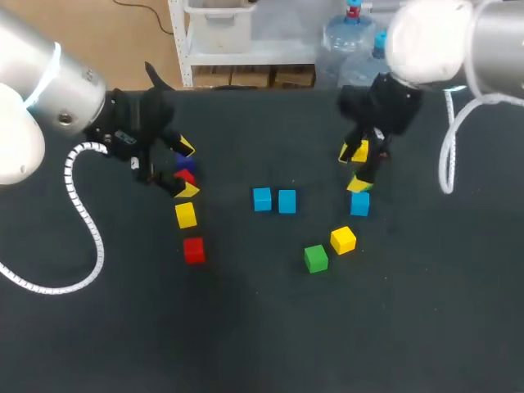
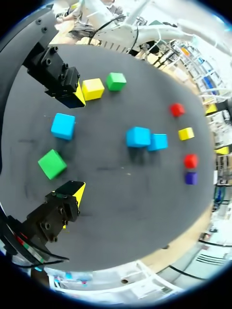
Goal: Place the blue cubes, place green cubes on the blue cubes, place the yellow cubes on the green cubes, then place the red cubes on the yellow cubes, and place purple cube on the red cubes.
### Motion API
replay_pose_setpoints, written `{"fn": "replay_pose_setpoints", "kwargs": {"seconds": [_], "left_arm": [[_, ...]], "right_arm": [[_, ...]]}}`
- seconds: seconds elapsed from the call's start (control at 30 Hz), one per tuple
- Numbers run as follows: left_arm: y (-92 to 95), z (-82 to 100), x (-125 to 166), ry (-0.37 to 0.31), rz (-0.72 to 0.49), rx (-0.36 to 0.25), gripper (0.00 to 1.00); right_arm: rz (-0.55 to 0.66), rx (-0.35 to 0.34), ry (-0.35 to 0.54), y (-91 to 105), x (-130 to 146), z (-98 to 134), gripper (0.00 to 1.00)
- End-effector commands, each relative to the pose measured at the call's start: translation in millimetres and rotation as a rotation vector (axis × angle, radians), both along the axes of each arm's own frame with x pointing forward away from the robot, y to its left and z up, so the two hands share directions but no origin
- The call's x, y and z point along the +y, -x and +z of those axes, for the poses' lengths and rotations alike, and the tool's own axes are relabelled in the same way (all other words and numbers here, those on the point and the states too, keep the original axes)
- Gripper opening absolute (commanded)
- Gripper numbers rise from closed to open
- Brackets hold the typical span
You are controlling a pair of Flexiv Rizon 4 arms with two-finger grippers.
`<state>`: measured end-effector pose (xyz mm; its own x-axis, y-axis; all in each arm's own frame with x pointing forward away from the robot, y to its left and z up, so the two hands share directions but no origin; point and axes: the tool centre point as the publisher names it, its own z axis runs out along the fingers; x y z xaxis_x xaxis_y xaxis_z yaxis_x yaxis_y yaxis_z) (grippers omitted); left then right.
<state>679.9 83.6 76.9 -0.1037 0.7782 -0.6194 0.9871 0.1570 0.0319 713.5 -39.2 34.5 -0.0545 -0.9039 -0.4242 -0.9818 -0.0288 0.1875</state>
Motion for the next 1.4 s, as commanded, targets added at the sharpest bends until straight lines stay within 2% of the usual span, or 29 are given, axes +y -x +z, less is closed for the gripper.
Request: {"fn": "replay_pose_setpoints", "kwargs": {"seconds": [0.03, 0.43, 0.53, 0.73, 1.2, 1.4], "left_arm": [[1.0, -0.6, 1, 0.006, -0.002, -0.004, 1.0], [1.0, -0.6, 1, 0.006, -0.002, -0.004, 1.0], [1.0, -0.6, 1, 0.006, -0.002, -0.004, 1.0], [1.0, -0.6, 1, 0.006, -0.002, -0.004, 1.0], [1.0, -0.6, 1, 0.006, -0.002, -0.004, 1.0], [1.0, -0.6, 1, 0.006, -0.002, -0.004, 1.0]], "right_arm": [[0.019, -0.035, -0.153, 3.6, -6, 20, 1.0], [0.019, -0.035, -0.153, 3.6, -6, 20, 1.0], [0.049, -0.114, 0.033, 14.1, 10, 20, 1.0], [0.024, -0.104, 0.147, 12.1, 2, 9, 1.0], [0.019, -0.057, 0.221, -17.1, -30, -25, 1.0], [0.011, -0.045, 0.222, -17.7, -30, -29, 1.0]]}}
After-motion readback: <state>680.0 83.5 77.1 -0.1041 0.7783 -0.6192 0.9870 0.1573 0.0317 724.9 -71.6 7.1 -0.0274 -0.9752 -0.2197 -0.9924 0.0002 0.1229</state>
